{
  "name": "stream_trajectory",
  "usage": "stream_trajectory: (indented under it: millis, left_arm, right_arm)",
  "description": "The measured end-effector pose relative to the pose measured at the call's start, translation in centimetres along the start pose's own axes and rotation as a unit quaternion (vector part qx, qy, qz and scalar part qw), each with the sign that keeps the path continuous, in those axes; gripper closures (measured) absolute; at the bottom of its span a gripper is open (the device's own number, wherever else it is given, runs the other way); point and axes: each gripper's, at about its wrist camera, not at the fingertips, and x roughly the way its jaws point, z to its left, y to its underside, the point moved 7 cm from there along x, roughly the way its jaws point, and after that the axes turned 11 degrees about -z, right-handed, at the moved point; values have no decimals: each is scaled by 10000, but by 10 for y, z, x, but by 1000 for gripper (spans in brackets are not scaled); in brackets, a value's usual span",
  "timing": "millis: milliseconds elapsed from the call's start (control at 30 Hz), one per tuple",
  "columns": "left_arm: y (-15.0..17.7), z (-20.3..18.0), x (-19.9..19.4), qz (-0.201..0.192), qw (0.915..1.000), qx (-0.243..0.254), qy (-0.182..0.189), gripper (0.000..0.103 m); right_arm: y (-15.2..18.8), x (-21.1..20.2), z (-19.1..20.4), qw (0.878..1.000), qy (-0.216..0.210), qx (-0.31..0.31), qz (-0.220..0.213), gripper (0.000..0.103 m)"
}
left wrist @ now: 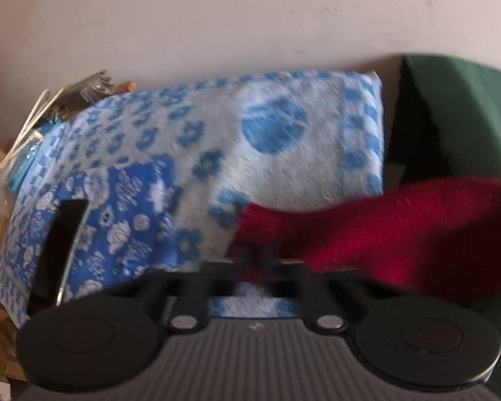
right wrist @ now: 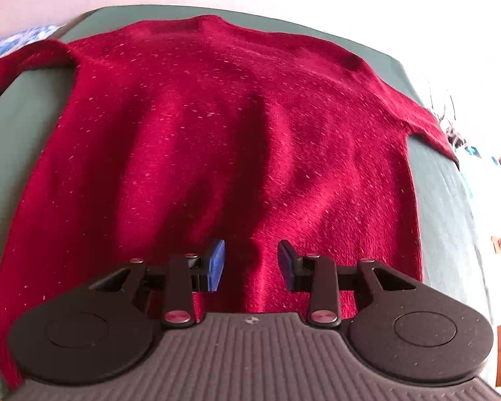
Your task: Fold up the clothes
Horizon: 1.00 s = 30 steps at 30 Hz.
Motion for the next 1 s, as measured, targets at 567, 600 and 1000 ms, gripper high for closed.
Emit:
stream_trajectory:
  millis: [567, 600, 1000]
  left_arm:
    - [-15, -135, -97, -611, 9884, 1086, 863, 24]
    - [-17, -146, -95, -615, 9875, 1143, 900, 24]
    - [-41, -189, -60, -123, 9919, 690, 1062, 50]
  right_arm:
    - [-12, -4, 20, 9983, -211, -431, -334, 66]
    - [-13, -6, 19, 9982, -202, -423, -366, 66]
    - [-6, -19, -11, 9988, 47, 207, -446, 65]
